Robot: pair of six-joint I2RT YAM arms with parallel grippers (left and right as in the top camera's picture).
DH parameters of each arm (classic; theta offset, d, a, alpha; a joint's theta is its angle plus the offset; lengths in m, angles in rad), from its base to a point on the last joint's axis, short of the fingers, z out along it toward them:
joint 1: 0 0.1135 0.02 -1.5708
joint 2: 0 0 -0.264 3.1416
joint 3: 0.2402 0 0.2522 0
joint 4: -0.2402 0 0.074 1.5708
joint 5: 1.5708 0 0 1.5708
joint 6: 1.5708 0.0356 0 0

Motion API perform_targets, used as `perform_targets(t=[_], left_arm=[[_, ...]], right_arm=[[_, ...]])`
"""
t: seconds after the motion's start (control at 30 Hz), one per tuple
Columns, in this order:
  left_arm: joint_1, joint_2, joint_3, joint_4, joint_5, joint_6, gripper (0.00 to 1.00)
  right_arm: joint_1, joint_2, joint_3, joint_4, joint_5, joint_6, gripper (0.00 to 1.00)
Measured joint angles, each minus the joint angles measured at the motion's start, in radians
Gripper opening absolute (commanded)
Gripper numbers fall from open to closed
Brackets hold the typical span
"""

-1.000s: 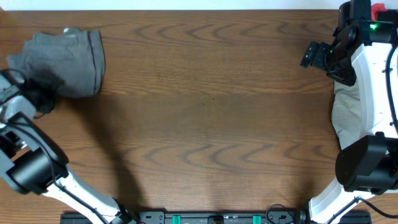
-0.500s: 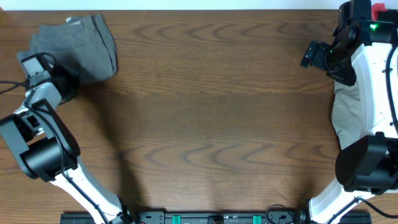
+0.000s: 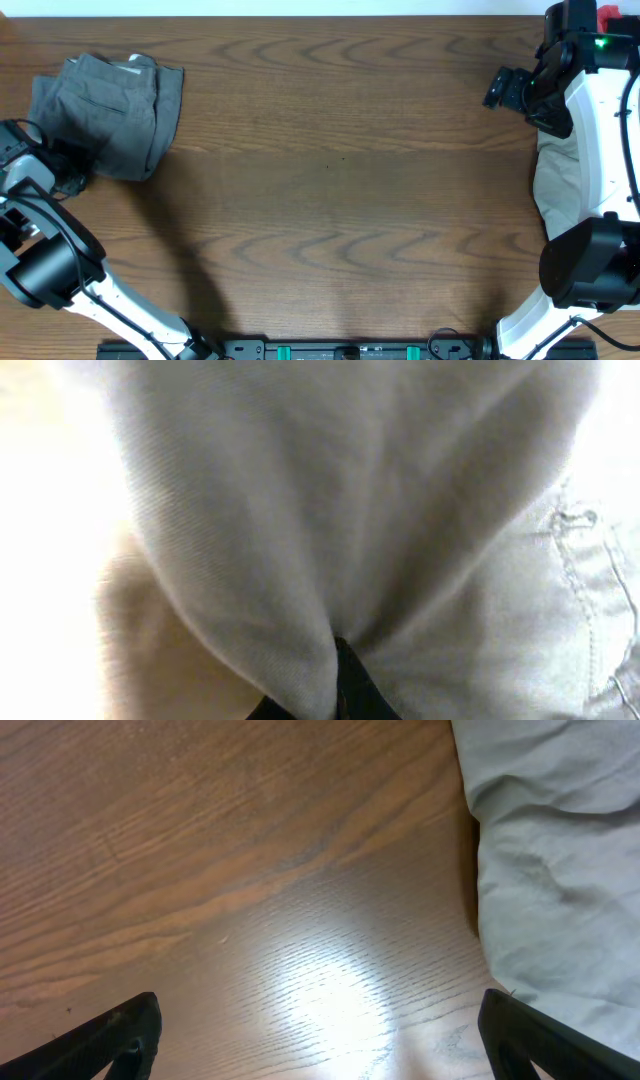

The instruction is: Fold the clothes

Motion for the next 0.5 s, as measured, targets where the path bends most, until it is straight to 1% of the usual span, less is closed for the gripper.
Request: perform_targets(t=[0.1,0.33,0.5], left_arm=[[-0.053,0.002,0.0,0.054,-0.013,-0.004,0.06],[-0.234,0.031,0.0,0.202,-0.103,-0.046,0.06],[-0.275,0.056,0.0,0.278,-0.141,-0.065,0.06]], right_arm=[[0.0,0.0,0.0,0.0,0.0,0.0,0.99],[0.0,0.0,0.0,0.0,0.0,0.0,0.99],[0.0,0.0,0.0,0.0,0.0,0.0,0.99]])
